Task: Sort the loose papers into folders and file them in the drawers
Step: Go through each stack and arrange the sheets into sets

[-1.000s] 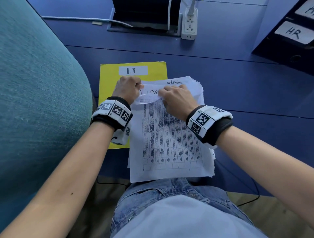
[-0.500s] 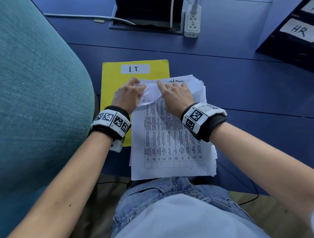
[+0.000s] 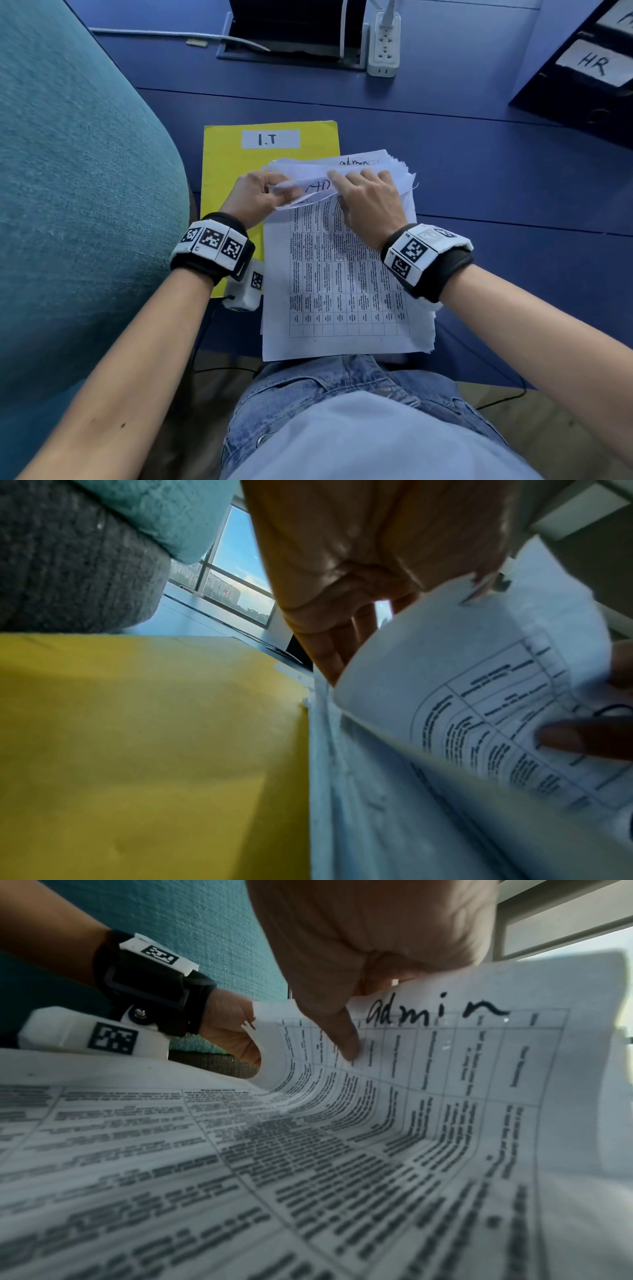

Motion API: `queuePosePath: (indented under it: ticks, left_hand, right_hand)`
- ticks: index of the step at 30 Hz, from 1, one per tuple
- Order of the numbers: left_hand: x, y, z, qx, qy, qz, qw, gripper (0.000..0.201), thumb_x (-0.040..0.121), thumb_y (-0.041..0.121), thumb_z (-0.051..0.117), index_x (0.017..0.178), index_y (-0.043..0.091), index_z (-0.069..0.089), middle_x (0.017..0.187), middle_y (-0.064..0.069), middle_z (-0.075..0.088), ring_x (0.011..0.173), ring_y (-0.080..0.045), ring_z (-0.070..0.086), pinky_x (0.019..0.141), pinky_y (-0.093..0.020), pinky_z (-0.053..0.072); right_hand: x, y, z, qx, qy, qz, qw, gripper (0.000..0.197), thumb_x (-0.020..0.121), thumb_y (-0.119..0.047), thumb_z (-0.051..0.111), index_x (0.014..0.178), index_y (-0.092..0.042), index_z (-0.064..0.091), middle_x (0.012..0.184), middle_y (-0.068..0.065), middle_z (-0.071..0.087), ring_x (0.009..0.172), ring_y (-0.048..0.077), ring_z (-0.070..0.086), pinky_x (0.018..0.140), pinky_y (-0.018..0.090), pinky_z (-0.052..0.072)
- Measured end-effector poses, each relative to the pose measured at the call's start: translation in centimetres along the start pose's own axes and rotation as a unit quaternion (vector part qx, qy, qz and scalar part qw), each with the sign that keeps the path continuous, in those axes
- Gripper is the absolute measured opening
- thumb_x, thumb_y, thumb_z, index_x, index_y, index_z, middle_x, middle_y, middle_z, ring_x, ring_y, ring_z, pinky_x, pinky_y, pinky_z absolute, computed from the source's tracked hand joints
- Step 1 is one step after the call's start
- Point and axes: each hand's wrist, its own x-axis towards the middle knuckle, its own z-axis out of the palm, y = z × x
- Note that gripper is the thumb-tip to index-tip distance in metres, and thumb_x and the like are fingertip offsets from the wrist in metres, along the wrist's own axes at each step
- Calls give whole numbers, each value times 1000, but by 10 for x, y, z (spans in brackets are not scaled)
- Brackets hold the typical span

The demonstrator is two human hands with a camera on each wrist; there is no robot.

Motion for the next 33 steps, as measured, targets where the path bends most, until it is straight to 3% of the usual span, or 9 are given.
queuePosePath:
  ticks: [5,8,13,16,18,22,24,27,33]
  left_hand:
    - [3,2,-2,10,25,-38,999,49,96,38,44,54,18,28,49,7,28,44,-3,24,45,-14,21]
    - [9,1,-5,-132,61,-145,979,51,98,48,29,61,14,40,58,0,45,58,-17,43,62,-25,38]
    - [5,5,-8,-327,65,-148,931,64,95,14,25,41,18,59,48,6,58,49,-11,47,52,-22,32]
    - [3,4,-13,-406,14,-151,901,53,86,16,35,41,15,62,47,5,61,42,-7,53,44,-16,38]
    - [2,5,-13,-377,-32,-126,917,36,80,17,43,54,14,68,51,7,60,43,-5,52,42,-14,39]
    - [2,10,-10,-312,-90,-88,942,48,92,3,44,57,17,73,54,9,64,44,-1,54,41,-12,40]
    - [2,14,-8,-290,-86,-73,950,55,93,-3,43,55,23,73,54,11,65,45,2,56,44,-10,42]
    - [0,19,-8,-222,-73,-41,971,33,83,-3,60,60,19,69,54,15,62,50,4,54,53,-7,41]
    - [2,17,-5,-196,-12,-51,979,26,87,4,60,63,11,50,46,13,49,43,1,40,46,-11,31]
  right_hand:
    - [0,-1,-1,13,11,-4,1000,38,59,9,72,93,-8,69,66,5,66,60,26,59,65,34,46]
    - [0,0,-4,20,14,3,1000,27,61,6,69,84,-8,67,64,5,64,58,27,58,66,36,46]
    - [2,3,-11,31,35,-4,999,14,61,3,64,72,-6,62,66,6,60,60,27,58,72,41,45]
    - [3,1,-21,73,-16,16,997,24,70,-8,69,93,-6,64,85,5,68,82,26,60,88,45,32]
    - [5,0,-25,106,-64,40,992,33,76,-22,71,106,-10,63,99,2,67,95,25,56,91,39,23]
    - [8,-12,-25,138,6,11,990,6,65,-6,67,68,-10,64,86,10,64,78,30,60,79,42,34]
    - [7,-13,-22,126,6,-14,992,11,60,-1,69,63,-9,61,105,16,65,90,35,61,75,46,43]
    - [3,-11,-19,130,-9,-70,989,10,61,-3,66,66,-9,60,126,14,59,110,35,58,81,46,44]
    - [-1,-6,-11,144,45,-103,983,6,73,-3,64,73,-9,65,95,2,71,101,27,65,89,34,32]
